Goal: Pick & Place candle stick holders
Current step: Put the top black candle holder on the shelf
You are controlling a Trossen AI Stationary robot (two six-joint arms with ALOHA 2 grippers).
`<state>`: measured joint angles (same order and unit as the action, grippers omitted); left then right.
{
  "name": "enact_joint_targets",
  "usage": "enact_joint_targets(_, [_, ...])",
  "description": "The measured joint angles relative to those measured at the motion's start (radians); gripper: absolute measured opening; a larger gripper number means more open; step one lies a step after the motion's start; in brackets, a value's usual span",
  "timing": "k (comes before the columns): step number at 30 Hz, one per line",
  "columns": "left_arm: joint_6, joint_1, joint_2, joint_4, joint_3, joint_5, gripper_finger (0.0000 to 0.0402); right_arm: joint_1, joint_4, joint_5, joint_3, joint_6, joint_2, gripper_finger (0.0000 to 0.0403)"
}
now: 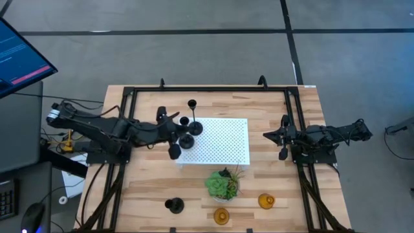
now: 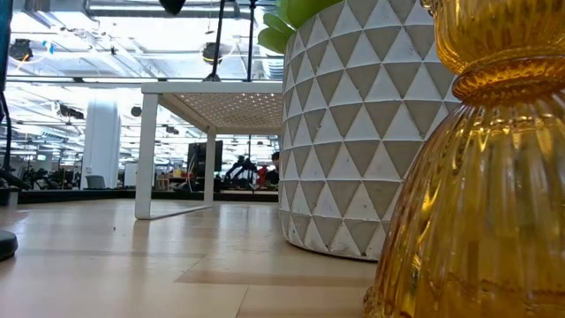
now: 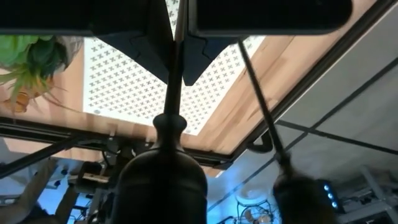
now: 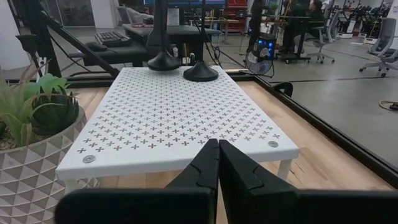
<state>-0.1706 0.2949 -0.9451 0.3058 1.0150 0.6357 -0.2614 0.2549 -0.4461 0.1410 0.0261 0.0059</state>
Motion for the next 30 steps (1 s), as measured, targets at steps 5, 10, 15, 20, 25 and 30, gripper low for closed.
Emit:
enact_joint_targets(5, [-0.021, 0.000, 0.014, -0.011, -0.033, 0.014, 0.0016, 0.000, 0.000, 0.000, 0.000, 0.000, 0.000, 0.0000])
enact_joint_targets(10, [-0.021, 0.000, 0.014, -0.018, -0.036, 0.016, 0.0016, 0.000, -0.001, 0.000, 0.000, 0.000, 0.000, 0.0000])
enact_joint_targets(15, [-0.021, 0.000, 0.014, -0.025, -0.036, 0.016, 0.0016, 0.000, 0.000, 0.000, 0.000, 0.000, 0.000, 0.0000])
enact_joint_targets(20, [-0.021, 0.000, 0.013, -0.033, -0.035, 0.016, 0.0016, 0.000, 0.000, 0.000, 0.000, 0.000, 0.000, 0.0000])
enact_joint_targets(25, [-0.040, 0.000, 0.013, -0.034, -0.036, 0.015, 0.0016, 0.000, -0.001, 0.000, 0.000, 0.000, 0.000, 0.0000])
enact_joint_targets(30, [-0.044, 0.000, -0.011, -0.036, -0.036, 0.016, 0.0016, 0.000, -0.001, 0.000, 0.000, 0.000, 0.000, 0.0000])
